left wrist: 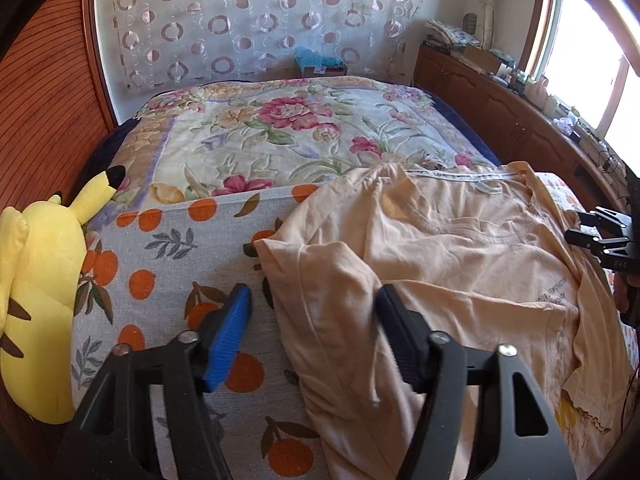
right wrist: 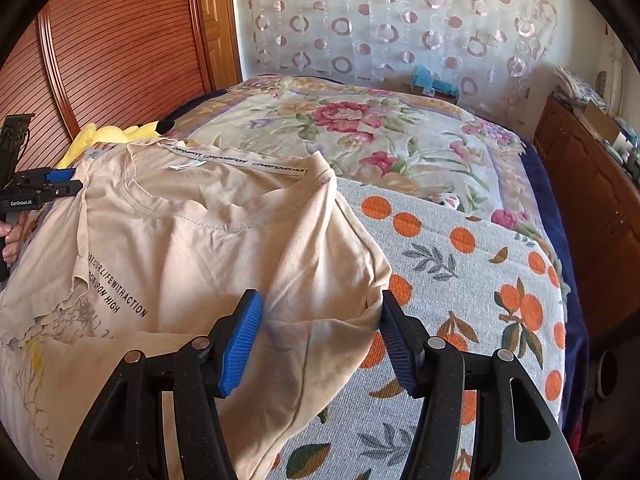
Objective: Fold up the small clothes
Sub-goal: 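Release the folded shirt and open both grippers above it, then grasp the beige shirt's edge with both grippers and lift it over the shirt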
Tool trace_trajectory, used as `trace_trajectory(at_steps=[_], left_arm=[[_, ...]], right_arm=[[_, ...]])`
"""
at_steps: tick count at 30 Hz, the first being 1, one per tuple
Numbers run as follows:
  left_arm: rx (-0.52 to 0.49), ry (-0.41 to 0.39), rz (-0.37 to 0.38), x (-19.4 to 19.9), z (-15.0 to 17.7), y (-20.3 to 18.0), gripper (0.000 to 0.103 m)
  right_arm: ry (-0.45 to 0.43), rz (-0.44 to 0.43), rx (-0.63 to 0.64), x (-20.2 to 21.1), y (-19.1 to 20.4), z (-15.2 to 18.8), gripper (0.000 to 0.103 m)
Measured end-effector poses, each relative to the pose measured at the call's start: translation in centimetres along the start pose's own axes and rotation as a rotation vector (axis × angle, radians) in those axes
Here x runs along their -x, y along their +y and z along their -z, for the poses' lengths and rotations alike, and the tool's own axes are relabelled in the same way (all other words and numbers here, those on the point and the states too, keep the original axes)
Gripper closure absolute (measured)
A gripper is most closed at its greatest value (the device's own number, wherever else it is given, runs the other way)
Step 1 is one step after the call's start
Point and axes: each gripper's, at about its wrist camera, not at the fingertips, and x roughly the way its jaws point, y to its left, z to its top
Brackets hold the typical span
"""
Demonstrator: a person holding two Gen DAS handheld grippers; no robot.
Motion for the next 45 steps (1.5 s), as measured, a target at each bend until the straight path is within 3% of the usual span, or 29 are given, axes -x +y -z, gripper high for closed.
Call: trace_trajectory(at_steps=[6, 8, 9, 11, 19, 28, 37, 45], left_arm=[[-0.003, -0.008, 0.044, -0.1, -0.2, -0.3, 0.079], [-0.002, -0.001, 0.07, 0.0, -0.3, -0.4, 0.092], [0.001, 0.005, 0.084, 0.0, -0.2, -0.5, 0.094], [-0.016, 0.001, 0.084, 0.4, -0.2, -0.9, 0.095], [-0.04, -0.066, 0.126, 5.3, 0.4, -2.6, 0.096], [-0.074, -0.134, 0.137, 12.1, 3.9, -4.2, 0.096], [-0.086, -0.202, 0.154, 18.8, 10.0, -5.5, 0.097], [-0.045, -0.23, 0.209, 24.0, 19.2, -7.4, 0.097]], right_arm=[[-0.004, -0.005, 0.013, -0.2, -0.1, -0.3, 0.043], [-0.01, -0.012, 0.024, -0.1, -0.1, -0.2, 0.061], [-0.011, -0.014, 0.03, -0.1, 0.0, -0.3, 0.069], [-0.003, -0.025, 0.036, 0.0, 0.0, -0.4, 0.095], [-0.018, -0.06, 0.031, 1.8, -0.2, -0.4, 0.098], [-0.123, -0.056, 0.063, 9.3, 1.7, 2.4, 0.098], [-0.186, -0.048, 0.104, 17.0, 4.4, 9.1, 0.098], [-0.153, -0.085, 0.103, 23.8, 6.5, 18.0, 0.098]])
